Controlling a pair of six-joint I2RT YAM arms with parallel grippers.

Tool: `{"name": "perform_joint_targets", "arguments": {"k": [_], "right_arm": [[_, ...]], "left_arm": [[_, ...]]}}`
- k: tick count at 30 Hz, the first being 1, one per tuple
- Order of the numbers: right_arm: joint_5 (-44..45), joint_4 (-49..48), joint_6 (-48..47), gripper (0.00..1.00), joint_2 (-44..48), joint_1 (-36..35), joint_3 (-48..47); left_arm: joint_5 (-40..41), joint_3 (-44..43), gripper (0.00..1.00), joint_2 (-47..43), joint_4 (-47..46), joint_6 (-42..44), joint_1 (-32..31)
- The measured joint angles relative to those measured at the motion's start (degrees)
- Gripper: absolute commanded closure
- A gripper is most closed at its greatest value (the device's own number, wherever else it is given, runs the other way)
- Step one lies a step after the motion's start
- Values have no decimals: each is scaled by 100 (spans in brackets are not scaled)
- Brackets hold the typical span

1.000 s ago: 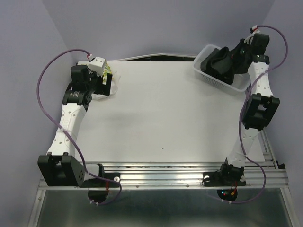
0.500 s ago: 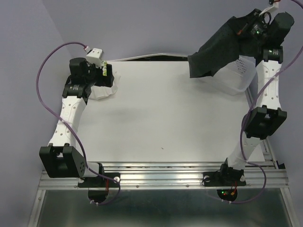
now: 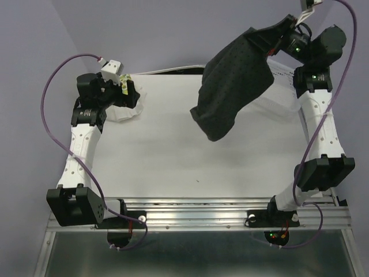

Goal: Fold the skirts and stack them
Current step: Move the skirt to the center of the board

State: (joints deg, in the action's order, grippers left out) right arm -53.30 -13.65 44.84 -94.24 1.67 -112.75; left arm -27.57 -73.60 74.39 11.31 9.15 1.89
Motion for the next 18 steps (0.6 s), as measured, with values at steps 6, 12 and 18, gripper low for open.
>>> {"name": "perform_joint_targets", "arguments": {"k": [6, 12, 18], "right_arm": [[-723, 166, -918, 99, 509, -839, 2138], [-863, 3727, -4868, 99, 269, -1119, 3287], [376, 6247, -8358, 99, 267, -1102, 4170]], "left_arm": [[-254, 210, 7, -111, 61, 389, 0], [-398, 490, 11, -101, 560, 1174, -33], [-197, 870, 12, 0, 960, 2039, -754]]}}
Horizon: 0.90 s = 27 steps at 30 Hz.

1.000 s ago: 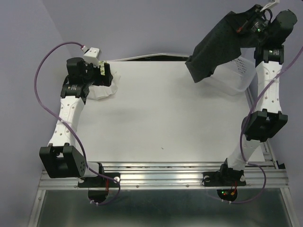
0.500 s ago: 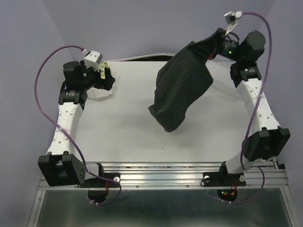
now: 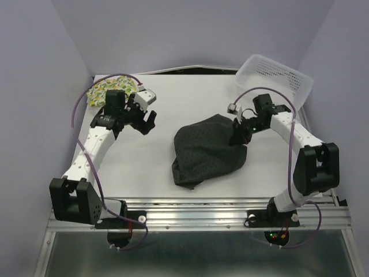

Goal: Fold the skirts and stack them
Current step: Move the skirt to the center of the board

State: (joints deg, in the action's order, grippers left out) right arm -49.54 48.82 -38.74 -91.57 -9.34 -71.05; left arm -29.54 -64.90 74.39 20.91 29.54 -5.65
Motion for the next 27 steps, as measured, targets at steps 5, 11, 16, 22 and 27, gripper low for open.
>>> {"name": "perform_joint_targets", "arguments": {"k": [5, 11, 16, 22, 27], "right_arm": [[1073, 164, -1178, 95, 787, 0, 1316], [1818, -22, -1587, 95, 809, 0, 1650], [2234, -498, -1663, 95, 638, 0, 1799], [2546, -778, -1519, 26, 496, 0, 1886], [2599, -708, -949, 16, 212, 83, 1543]], "left_arm": [[232, 341, 12, 363, -87, 61, -785], [116, 337, 11, 1720, -664, -859, -1270], [-540, 317, 10, 2522, -1139, -1722, -1287], [-1786, -168, 12, 3141, -2120, -2911, -1314], [-2546, -323, 20, 3628, -2896, -3724, -1467]]}}
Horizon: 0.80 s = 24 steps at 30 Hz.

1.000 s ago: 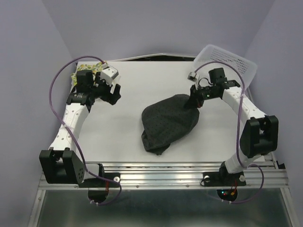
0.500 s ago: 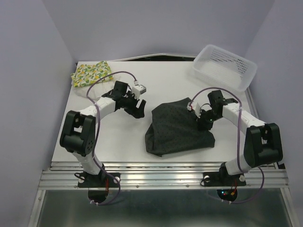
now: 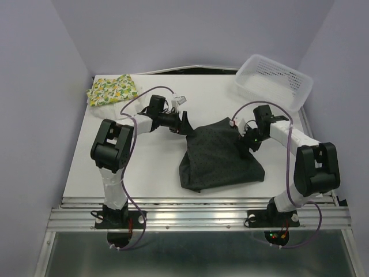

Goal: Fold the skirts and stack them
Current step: Move the skirt to the center of the board, then flatten the skirt out

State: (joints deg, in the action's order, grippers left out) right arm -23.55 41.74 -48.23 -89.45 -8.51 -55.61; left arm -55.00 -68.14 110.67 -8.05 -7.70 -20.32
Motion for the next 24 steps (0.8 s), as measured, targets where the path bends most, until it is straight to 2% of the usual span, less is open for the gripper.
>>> {"name": "perform_joint_targets", "arguments": {"k": [3, 4, 5, 6, 8, 9, 10, 13, 16, 20, 24], "right_arm": [[-188, 146, 365, 15, -201, 149, -614], [-284, 188, 522, 15, -319, 225, -935], [-363, 203, 616, 15, -424, 284, -1123], [-472, 210, 741, 15, -623, 398, -1497], [-704, 358, 905, 15, -1067, 573, -2124], [-846, 417, 990, 15, -1292, 638, -2435], [-946, 461, 1075, 15, -1515, 678, -2715], [-1384, 525, 1427, 14, -2299, 787, -3418], [-1744, 586, 1790, 15, -2885, 778, -3825], [-2052, 629, 2243, 15, -3648, 769, -4533], [-2085, 562, 2793, 13, -3764, 791, -4898]], "left_arm": [[-321, -35, 31, 310, -236, -356, -146], [-396, -46, 40, 396, -278, -461, -188], [-442, -66, 46, 444, -299, -487, -210], [-507, -101, 57, 516, -310, -570, -238], [-568, -136, 70, 564, -339, -643, -278], [-616, -160, 81, 573, -354, -660, -295], [-656, -197, 98, 573, -361, -658, -299], [-599, -407, 100, 568, -153, -476, -297], [-203, -820, 100, 553, 367, -4, -299], [815, -2000, 100, 540, 1421, 914, -310], [2015, -3488, 100, 472, 2236, 1808, -334]]}}
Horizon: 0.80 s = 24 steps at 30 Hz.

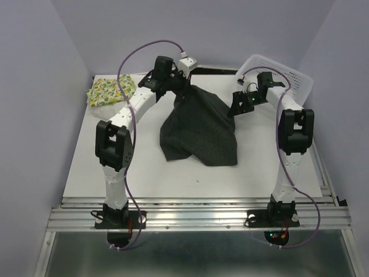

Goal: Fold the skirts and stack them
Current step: Flatten the skirt out

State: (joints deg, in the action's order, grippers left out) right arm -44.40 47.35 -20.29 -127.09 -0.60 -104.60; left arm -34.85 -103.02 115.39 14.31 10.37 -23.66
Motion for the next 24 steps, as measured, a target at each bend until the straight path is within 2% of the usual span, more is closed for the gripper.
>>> {"name": "perform_joint_targets", "arguments": {"k": [2, 5, 8, 11, 13, 14, 15, 16, 20, 24], "right_arm": [[7, -195, 372, 12, 61, 66, -203], [-46, -374, 848, 12, 188, 293, -511], [-168, -616, 1180, 12, 402, 761, -817], [-197, -671, 1213, 12, 728, 1130, -817], [-219, -649, 1130, 12, 960, 1296, -802], [-260, -590, 1023, 12, 1060, 1316, -793], [-299, -511, 903, 12, 1174, 1298, -776], [-350, -407, 741, 12, 1237, 1266, -765], [-511, 236, 59, 15, 1309, 1115, -669], [-557, 879, -671, 21, 1307, 1040, -330]], "left_arm": [[667, -562, 100, -120, 269, 483, -66], [1410, -686, 100, -588, 509, 1185, -315], [2048, -136, 100, -1239, 608, 1950, -918], [2575, 903, 98, -1821, 420, 2542, -2070], [2817, 1637, 82, -1869, 304, 2826, -2927], [2876, 1912, 49, -1773, 275, 2870, -3228], [2894, 2175, 35, -1593, 264, 2885, -3582], [2905, 2358, 15, -1388, 293, 2896, -3788], [3001, 2686, 13, -704, 413, 2754, -3928], [2994, 2769, 13, -863, 380, 2529, -3657]]}}
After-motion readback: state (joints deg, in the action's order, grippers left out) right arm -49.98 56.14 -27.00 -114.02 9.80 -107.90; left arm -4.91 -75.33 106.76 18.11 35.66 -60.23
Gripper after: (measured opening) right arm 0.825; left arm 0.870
